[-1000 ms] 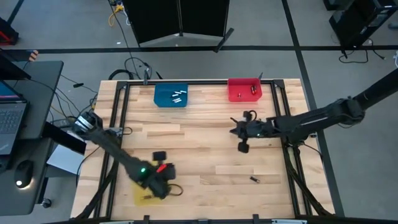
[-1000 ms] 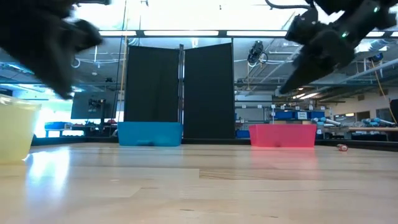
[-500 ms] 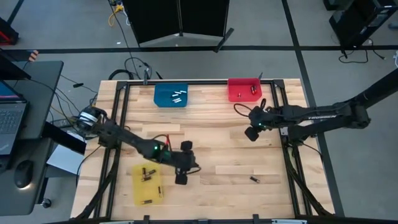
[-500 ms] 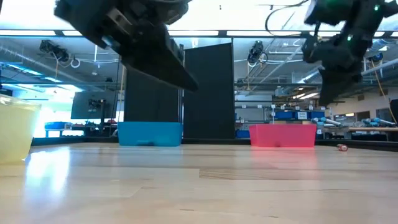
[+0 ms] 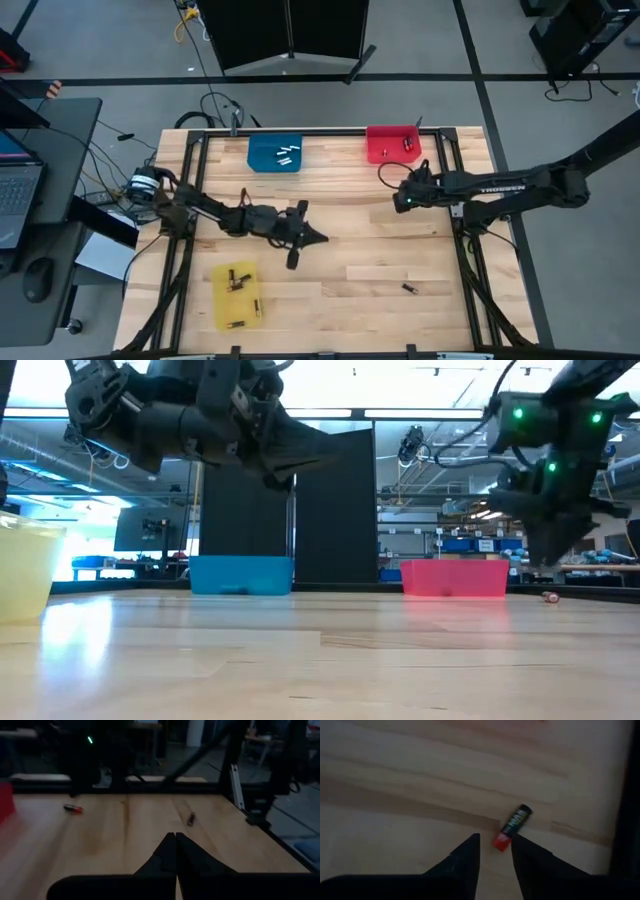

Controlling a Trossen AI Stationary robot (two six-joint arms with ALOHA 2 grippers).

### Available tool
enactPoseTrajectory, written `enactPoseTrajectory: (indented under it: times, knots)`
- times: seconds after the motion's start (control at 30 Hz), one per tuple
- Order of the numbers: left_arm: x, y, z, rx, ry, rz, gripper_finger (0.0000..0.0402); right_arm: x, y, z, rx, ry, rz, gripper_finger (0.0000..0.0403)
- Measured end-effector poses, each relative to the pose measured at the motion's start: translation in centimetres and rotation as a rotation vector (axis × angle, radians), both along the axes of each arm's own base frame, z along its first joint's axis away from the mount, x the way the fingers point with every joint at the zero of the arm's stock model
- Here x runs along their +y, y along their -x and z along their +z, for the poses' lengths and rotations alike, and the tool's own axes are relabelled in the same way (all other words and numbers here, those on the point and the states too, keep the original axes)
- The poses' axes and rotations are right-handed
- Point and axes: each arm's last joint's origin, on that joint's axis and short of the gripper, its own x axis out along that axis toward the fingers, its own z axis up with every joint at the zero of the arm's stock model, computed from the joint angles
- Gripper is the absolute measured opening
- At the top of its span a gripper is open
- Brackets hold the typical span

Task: Sort batteries
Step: Put the black-red battery into the red bin

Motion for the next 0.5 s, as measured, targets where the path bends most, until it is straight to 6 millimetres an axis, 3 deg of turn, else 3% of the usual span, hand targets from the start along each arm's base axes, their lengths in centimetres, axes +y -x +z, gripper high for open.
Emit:
enactPoseTrajectory:
  times: [0.27, 0.5]
  knots:
    - [2.4, -0.2, 0.5, -0.066, -0.035, -0.006, 0.0004, -0.7, 0.5, -2.0, 0.05, -0.017, -0.177, 0.0134]
    - [5.3, -0.2, 0.6, -0.079, -0.034, -0.019, 0.0005, -1.3, -0.4, -3.6, -0.02, -0.027, -0.225, 0.0133]
